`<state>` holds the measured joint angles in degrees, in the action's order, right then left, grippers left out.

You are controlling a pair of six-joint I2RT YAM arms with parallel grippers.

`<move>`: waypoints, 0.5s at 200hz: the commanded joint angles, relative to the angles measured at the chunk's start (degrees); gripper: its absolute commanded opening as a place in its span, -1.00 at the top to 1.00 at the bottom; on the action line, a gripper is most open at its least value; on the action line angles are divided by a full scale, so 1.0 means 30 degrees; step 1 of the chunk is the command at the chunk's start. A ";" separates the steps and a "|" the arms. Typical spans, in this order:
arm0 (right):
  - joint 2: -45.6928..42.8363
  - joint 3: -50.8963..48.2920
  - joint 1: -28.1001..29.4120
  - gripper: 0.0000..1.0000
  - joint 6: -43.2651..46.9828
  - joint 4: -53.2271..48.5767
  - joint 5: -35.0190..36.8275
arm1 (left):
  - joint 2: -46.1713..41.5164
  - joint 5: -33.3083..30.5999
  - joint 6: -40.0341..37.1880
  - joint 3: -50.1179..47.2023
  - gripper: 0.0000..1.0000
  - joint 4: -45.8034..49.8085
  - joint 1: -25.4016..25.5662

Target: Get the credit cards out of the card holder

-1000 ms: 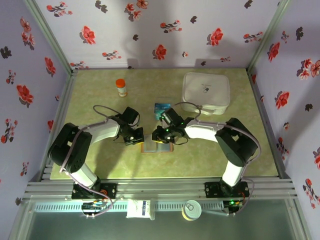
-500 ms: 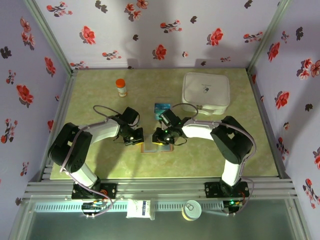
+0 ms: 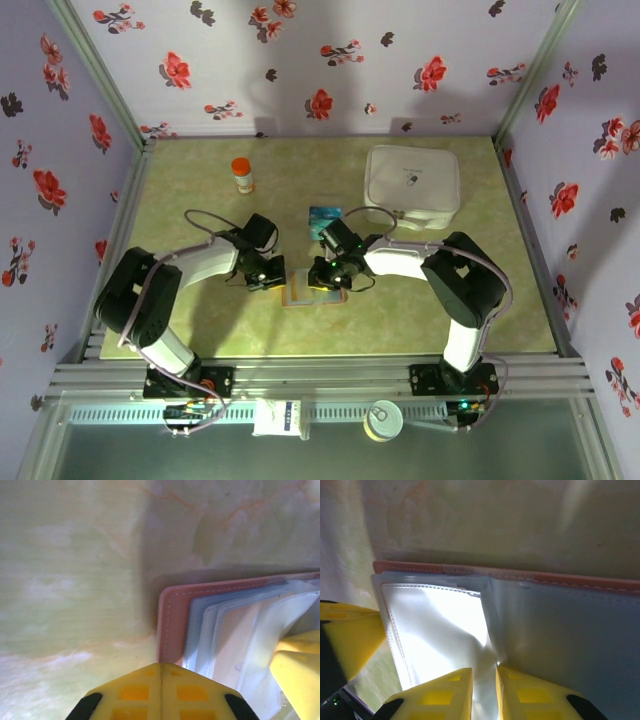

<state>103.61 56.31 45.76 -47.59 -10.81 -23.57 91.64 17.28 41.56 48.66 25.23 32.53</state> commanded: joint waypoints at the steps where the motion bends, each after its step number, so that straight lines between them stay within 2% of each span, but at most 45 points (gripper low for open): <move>1: -0.0384 -0.0632 -0.0121 0.58 -0.0106 0.0130 0.0190 | -0.1665 -0.0374 0.0018 0.0722 1.00 0.0824 -0.0211; 24: -0.0435 -0.0841 -0.0171 0.59 -0.0225 0.0473 0.0018 | -0.2197 0.1065 0.0971 0.0330 0.75 -0.0438 -0.0159; 53: -0.0513 -0.1301 -0.0307 0.59 -0.0511 0.1171 -0.0261 | -0.2142 0.2466 0.2207 -0.0333 0.56 -0.2411 -0.0046; 100: -0.0670 -0.1910 -0.0513 0.60 -0.0877 0.2154 -0.0700 | -0.0956 0.2685 0.2793 -0.0532 0.40 -0.3577 0.0638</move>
<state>102.54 52.47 44.82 -48.71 -4.99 -25.26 86.52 23.57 47.92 47.86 17.08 33.28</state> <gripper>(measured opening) 0.203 0.288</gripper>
